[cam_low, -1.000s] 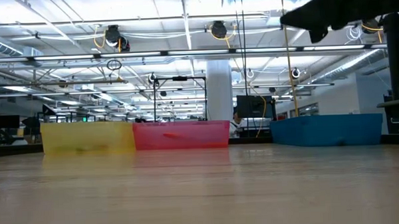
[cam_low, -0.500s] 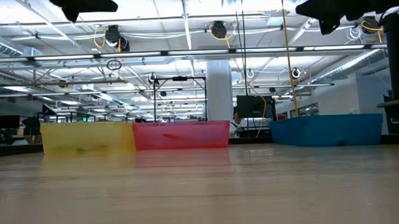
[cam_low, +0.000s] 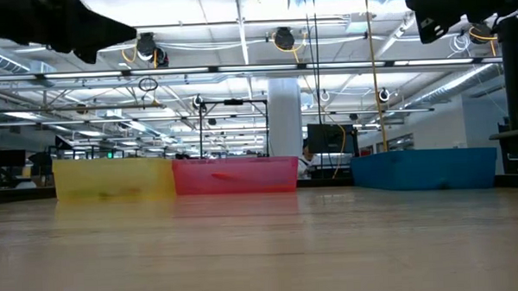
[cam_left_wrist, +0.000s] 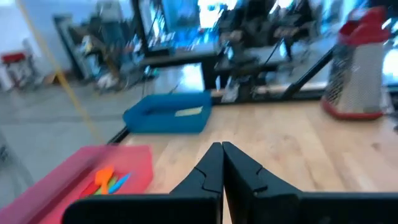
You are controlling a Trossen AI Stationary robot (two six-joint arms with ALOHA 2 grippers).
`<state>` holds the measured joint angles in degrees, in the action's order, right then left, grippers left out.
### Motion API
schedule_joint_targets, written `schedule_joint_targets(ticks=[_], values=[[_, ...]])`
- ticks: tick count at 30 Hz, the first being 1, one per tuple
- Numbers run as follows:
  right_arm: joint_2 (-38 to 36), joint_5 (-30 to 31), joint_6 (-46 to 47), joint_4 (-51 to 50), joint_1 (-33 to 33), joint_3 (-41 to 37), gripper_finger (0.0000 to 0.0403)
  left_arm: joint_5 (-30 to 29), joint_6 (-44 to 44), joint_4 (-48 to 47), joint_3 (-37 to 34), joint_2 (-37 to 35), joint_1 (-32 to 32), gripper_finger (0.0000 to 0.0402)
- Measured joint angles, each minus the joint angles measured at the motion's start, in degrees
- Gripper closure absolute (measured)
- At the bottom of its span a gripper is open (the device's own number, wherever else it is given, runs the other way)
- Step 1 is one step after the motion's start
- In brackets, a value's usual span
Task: Pick & Place Kitchen Items
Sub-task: Return to Home Position
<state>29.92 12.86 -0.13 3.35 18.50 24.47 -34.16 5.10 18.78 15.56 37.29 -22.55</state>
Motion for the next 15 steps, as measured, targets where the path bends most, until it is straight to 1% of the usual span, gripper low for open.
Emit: schedule_joint_targets(ticks=[3, 7, 11, 15], values=[[-2.1, -0.9, 0.1, -2.1, 0.0, -0.1, 0.0403, 2.3, 3.5, 8.4, -4.5, -1.8, 0.0, 0.0400], [-5.6, -3.6, 0.3, -1.2, 0.0, -1.7, 0.0403, 2.7, 5.6, 15.6, -9.5, -4.7, 0.0, 0.0400], [-9.4, -4.0, 0.6, -1.1, 0.0, -4.5, 0.0403, 3.2, 5.8, 19.4, -13.6, -7.4, 0.0, 0.0400], [-13.3, -4.0, 0.6, -1.0, 0.0, -7.2, 0.0403, 3.3, 7.9, 19.9, -15.0, -9.6, 0.1, 0.0400]])
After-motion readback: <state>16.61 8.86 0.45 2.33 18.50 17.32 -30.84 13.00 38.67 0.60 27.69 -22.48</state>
